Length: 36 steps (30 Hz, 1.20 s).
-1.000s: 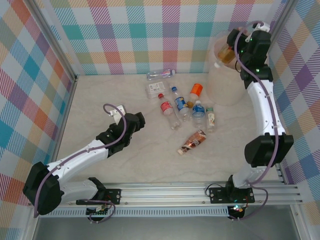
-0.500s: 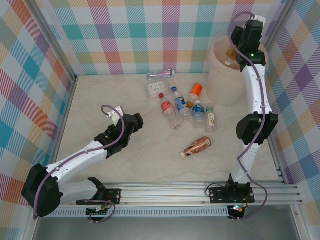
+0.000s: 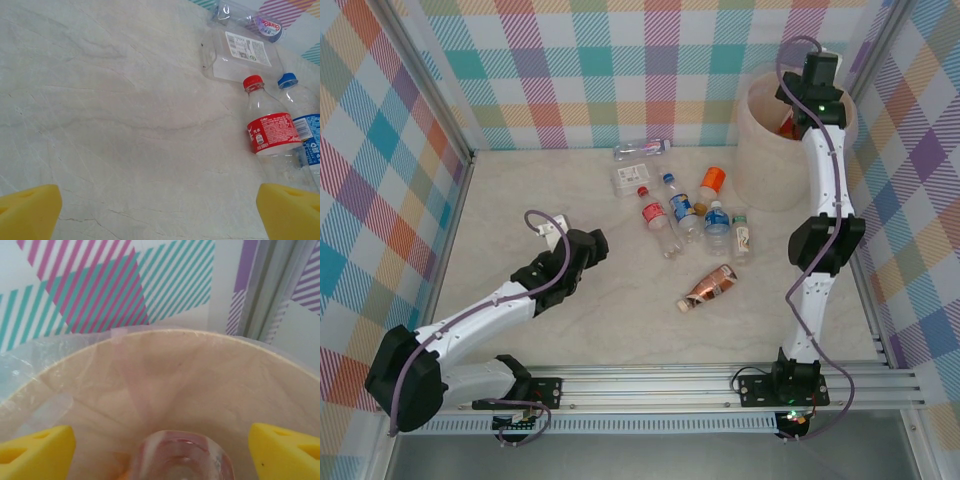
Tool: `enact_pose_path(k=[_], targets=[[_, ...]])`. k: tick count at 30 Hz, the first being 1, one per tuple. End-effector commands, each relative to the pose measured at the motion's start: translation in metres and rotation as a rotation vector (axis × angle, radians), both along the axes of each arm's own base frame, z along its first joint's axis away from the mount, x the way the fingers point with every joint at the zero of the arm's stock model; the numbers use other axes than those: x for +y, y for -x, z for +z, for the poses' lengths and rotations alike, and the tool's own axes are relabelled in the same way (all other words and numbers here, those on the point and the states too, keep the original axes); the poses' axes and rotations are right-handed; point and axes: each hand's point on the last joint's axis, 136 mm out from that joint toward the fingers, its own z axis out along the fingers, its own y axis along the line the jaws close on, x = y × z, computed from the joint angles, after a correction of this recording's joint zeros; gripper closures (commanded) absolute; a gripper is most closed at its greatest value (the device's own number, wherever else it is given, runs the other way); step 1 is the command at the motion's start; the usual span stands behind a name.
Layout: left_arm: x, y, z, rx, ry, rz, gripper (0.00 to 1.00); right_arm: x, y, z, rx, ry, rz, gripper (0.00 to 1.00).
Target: Put the plastic bottles in the bin
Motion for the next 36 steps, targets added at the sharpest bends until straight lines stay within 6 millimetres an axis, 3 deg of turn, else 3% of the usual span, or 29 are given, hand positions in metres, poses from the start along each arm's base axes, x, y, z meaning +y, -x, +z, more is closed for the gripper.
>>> enact_pose_path(k=[1,7,16,21,24,30,36], targets=[[0.001,-0.003,-0.002,0.009,-0.006,0.001,0.00,0.008,0.000,0.035,-0.090,-0.006,0.046,0.08],[0.001,-0.002,-0.005,0.018,-0.003,0.000,0.00,0.018,0.012,0.048,-0.096,-0.035,0.101,0.05],[-0.003,-0.005,-0.011,0.036,0.010,-0.006,0.00,0.057,0.051,0.065,-0.084,-0.136,0.290,0.00],[-0.008,-0.007,-0.016,0.048,0.023,-0.013,0.00,0.075,0.090,0.069,-0.036,-0.258,0.340,0.00],[-0.010,-0.009,-0.019,0.054,0.033,-0.016,0.00,0.097,0.121,0.070,-0.039,-0.332,0.414,0.00],[-0.008,-0.009,-0.022,0.063,0.030,-0.010,0.00,0.132,0.194,0.037,-0.008,-0.427,0.479,0.00],[-0.002,-0.010,-0.022,0.048,0.036,0.033,0.00,0.136,0.263,-0.042,0.136,-0.534,0.382,0.00]])
